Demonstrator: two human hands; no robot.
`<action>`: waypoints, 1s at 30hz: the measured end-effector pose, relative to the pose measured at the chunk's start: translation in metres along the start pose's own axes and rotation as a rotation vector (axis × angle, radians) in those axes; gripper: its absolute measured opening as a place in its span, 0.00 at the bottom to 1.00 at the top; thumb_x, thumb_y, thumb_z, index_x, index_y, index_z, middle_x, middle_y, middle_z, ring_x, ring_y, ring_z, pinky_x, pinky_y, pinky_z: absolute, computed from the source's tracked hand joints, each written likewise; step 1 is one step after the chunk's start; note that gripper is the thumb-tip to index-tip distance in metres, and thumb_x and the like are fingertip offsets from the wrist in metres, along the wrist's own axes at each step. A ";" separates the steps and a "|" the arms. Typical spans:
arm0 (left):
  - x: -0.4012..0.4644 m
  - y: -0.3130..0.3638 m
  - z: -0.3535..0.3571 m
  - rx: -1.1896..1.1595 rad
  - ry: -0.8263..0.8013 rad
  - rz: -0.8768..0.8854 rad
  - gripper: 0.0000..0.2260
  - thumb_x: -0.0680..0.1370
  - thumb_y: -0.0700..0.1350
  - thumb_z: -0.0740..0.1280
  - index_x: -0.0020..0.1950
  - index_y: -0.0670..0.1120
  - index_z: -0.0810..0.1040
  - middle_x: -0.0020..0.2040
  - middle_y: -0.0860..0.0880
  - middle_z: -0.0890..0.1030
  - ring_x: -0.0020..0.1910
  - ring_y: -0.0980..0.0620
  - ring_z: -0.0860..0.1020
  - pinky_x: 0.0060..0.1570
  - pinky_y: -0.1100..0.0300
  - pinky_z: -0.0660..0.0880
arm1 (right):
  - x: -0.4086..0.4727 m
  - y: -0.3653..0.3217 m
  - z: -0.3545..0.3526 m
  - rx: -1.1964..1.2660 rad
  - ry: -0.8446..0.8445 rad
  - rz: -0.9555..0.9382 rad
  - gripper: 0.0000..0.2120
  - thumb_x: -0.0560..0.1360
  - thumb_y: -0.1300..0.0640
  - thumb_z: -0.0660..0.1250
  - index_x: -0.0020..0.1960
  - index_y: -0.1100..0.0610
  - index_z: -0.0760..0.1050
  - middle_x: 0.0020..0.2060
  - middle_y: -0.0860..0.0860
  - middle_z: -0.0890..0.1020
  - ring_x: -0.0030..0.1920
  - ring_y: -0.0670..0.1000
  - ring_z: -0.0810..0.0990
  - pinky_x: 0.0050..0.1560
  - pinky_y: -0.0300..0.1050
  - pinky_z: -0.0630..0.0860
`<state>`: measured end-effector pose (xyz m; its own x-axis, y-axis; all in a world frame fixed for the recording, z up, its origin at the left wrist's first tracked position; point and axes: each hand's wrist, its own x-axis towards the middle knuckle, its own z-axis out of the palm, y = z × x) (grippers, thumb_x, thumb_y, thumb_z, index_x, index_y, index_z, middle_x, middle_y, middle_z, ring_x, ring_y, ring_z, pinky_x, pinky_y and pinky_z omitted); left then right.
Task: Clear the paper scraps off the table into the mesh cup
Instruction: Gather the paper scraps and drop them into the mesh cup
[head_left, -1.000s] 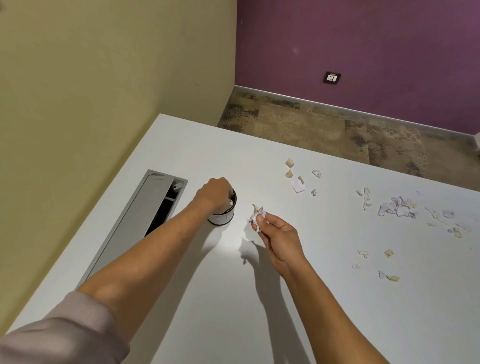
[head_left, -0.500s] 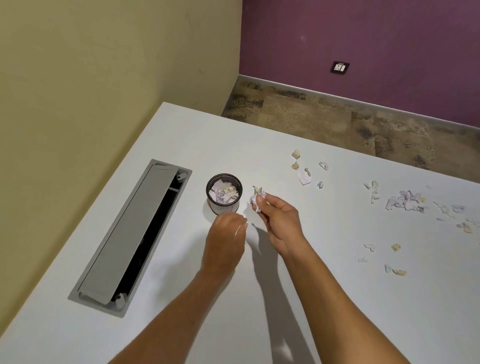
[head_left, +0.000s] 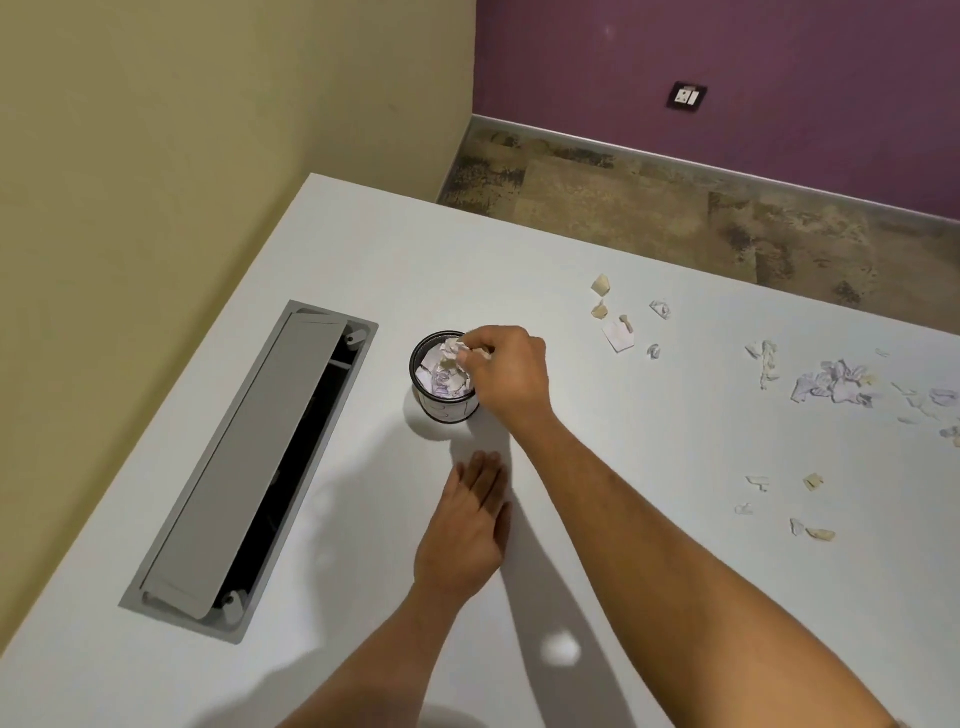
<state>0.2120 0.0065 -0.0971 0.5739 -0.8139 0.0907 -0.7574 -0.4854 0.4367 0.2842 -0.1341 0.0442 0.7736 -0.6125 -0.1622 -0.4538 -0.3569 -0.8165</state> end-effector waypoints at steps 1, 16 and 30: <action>-0.001 -0.001 0.001 -0.002 0.024 0.014 0.19 0.82 0.45 0.60 0.71 0.40 0.72 0.70 0.44 0.74 0.74 0.44 0.66 0.74 0.45 0.59 | 0.003 -0.004 0.002 -0.085 -0.052 -0.017 0.08 0.73 0.64 0.67 0.48 0.56 0.83 0.41 0.53 0.84 0.42 0.52 0.81 0.45 0.40 0.76; -0.002 -0.001 0.006 0.021 0.080 0.022 0.19 0.82 0.47 0.58 0.70 0.41 0.74 0.71 0.44 0.73 0.74 0.45 0.66 0.74 0.45 0.61 | 0.016 -0.022 -0.004 -0.468 -0.229 -0.173 0.17 0.69 0.72 0.62 0.51 0.56 0.80 0.52 0.55 0.79 0.51 0.58 0.79 0.47 0.45 0.75; -0.002 0.004 -0.001 -0.011 0.156 0.029 0.17 0.77 0.44 0.68 0.64 0.40 0.79 0.65 0.44 0.79 0.68 0.45 0.74 0.69 0.43 0.69 | 0.026 -0.021 0.035 -0.675 -0.440 -0.118 0.09 0.74 0.63 0.63 0.53 0.63 0.75 0.53 0.59 0.76 0.53 0.60 0.77 0.42 0.47 0.68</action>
<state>0.2082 0.0061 -0.0949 0.5940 -0.7676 0.2406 -0.7712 -0.4582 0.4420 0.3291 -0.1185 0.0376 0.8722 -0.2610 -0.4137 -0.4184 -0.8362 -0.3546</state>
